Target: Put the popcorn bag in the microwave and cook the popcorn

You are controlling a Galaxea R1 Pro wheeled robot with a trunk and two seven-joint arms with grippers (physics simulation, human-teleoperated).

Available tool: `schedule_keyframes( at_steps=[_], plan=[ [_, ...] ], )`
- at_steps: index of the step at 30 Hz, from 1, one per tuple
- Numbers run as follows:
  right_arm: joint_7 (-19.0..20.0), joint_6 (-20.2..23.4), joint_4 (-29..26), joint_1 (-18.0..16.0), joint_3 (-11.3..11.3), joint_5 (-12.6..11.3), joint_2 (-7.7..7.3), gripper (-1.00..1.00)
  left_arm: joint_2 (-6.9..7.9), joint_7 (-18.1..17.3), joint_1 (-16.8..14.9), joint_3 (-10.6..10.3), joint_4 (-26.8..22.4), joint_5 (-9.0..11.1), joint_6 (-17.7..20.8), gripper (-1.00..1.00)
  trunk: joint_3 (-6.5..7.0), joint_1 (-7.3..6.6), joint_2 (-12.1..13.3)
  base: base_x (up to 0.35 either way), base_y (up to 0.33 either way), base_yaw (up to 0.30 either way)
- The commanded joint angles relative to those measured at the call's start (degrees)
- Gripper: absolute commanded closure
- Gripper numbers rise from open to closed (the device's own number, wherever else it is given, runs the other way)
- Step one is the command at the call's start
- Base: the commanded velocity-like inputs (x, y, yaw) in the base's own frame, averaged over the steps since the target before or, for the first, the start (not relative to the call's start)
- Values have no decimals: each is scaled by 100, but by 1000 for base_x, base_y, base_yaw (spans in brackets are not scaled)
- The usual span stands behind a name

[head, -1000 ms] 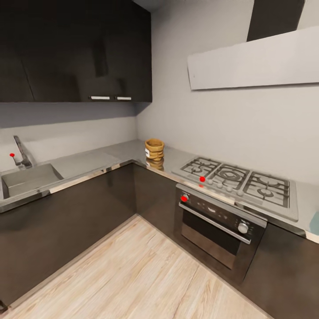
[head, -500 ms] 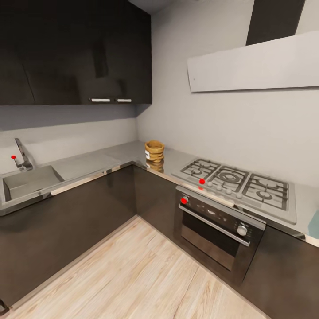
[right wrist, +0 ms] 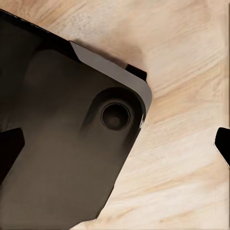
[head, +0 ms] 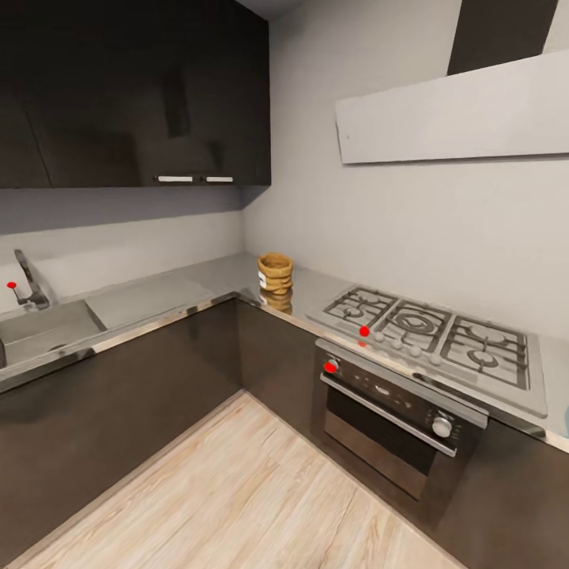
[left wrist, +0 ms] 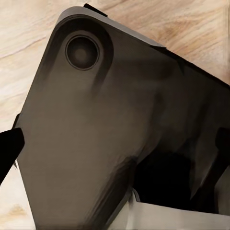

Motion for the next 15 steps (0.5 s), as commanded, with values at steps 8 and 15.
schedule_keyframes(
  at_steps=[8,15],
  plan=[
    [14,-4,16,-8,-64,29,0,-100,-4,-29,2,14,-5,-18,-6,-100,-5,4,-3,325,44,0],
    [19,-37,17,-8,-54,36,-19,-100,-3,-33,2,1,-5,-34,-6,-100,-5,4,-3,319,172,0]
  ],
)
